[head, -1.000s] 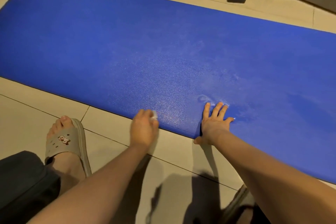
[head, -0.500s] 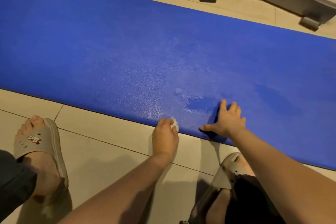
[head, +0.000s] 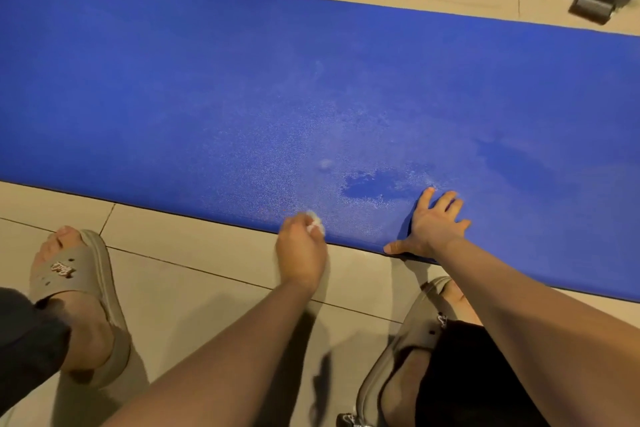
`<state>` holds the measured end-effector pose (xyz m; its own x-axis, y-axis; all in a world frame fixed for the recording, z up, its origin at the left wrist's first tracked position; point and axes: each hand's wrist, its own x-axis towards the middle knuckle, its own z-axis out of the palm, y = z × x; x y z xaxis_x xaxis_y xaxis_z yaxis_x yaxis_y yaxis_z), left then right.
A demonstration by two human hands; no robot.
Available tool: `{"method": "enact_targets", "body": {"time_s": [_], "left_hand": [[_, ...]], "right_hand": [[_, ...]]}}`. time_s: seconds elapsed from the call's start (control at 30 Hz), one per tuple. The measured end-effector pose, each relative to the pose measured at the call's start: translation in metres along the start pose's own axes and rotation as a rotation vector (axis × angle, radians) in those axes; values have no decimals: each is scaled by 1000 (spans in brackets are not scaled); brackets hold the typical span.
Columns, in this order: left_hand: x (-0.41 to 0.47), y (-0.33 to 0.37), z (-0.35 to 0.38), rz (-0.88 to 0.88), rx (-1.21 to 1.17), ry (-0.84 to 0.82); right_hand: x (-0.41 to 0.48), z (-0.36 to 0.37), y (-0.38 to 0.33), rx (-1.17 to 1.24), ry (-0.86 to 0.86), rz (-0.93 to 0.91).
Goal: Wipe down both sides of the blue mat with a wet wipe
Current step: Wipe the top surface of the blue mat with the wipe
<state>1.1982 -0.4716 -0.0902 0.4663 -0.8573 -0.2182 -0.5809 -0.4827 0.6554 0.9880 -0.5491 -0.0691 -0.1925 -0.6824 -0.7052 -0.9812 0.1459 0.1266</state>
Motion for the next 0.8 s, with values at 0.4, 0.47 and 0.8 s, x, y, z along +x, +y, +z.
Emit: {"method": "enact_targets", "body": {"time_s": [0.4,0.47,0.8], "left_hand": [[4,10,10,435,262,-199],[22,-15,-14,344,269,-89],[-36,45,52,302,129,-252]], "right_hand": [[7,-6,29,-122,25,-154],[7,-2,27,-142,50,-152],[9,1,24,-171,74,-139]]}}
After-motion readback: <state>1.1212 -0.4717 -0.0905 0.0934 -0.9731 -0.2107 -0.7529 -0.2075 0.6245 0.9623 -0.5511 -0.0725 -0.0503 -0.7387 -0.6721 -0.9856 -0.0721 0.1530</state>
